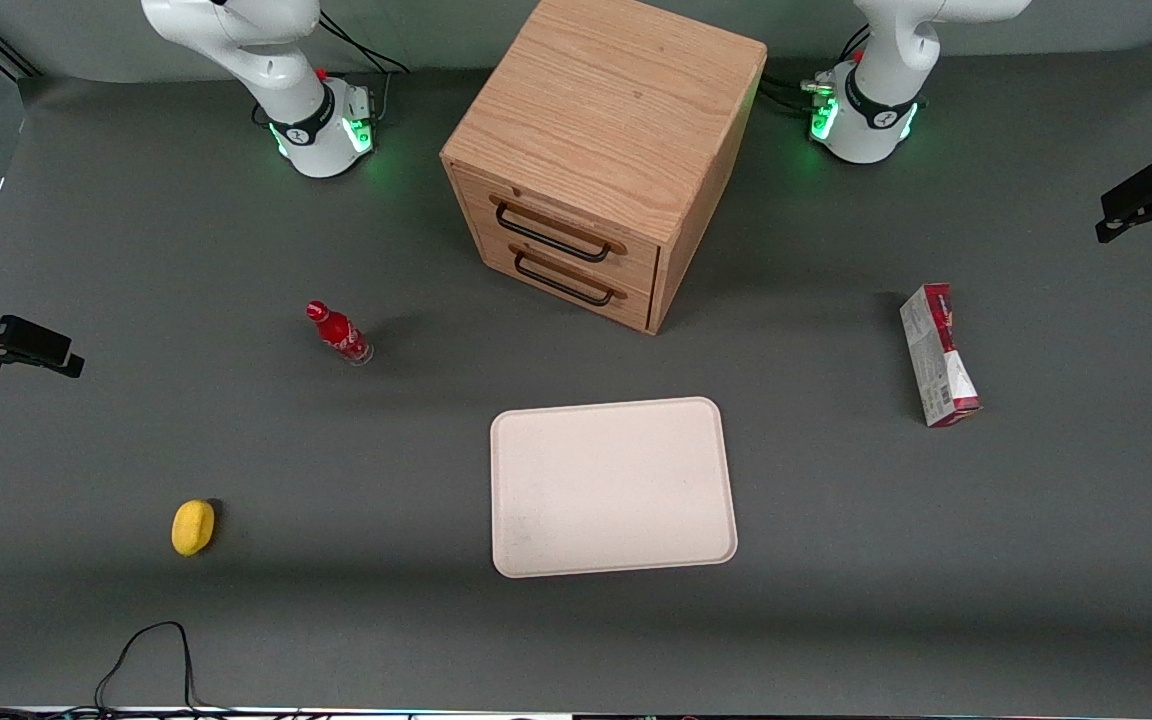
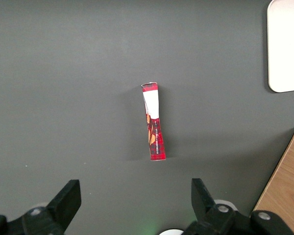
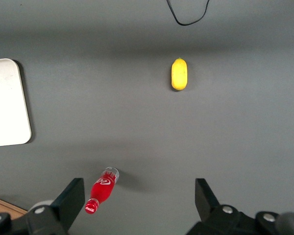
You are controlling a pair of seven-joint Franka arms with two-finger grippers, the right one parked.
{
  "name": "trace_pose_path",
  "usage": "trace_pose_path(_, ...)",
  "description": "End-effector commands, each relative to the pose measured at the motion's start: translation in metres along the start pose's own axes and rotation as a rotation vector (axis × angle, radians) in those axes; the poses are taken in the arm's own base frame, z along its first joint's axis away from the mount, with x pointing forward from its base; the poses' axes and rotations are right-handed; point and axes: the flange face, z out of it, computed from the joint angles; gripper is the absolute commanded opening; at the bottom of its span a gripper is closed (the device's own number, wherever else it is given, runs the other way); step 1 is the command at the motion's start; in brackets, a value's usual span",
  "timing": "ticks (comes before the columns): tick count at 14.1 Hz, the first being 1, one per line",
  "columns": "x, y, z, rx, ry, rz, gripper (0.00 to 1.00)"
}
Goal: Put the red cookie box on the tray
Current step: 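Move the left gripper over the upright red cookie box and lower it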
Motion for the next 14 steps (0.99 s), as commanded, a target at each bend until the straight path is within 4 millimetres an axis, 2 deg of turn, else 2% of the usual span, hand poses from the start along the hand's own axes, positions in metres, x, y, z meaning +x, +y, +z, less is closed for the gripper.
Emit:
trace_pose_path(1,-0.002,0.004,0.003,-0.011,0.008,0.011,1.00)
trace_pose_path(4,0.002,0.004,0.008,-0.010,0.001,0.005,1.00)
trace_pose_path(6,0.003,0.007,0.023,-0.012,-0.050,-0.018,1.00)
trace_pose_path(10,-0.004,0.012,0.083,-0.017,-0.149,-0.061,1.00)
trace_pose_path(14,-0.017,0.018,0.155,-0.015,-0.158,-0.122,1.00)
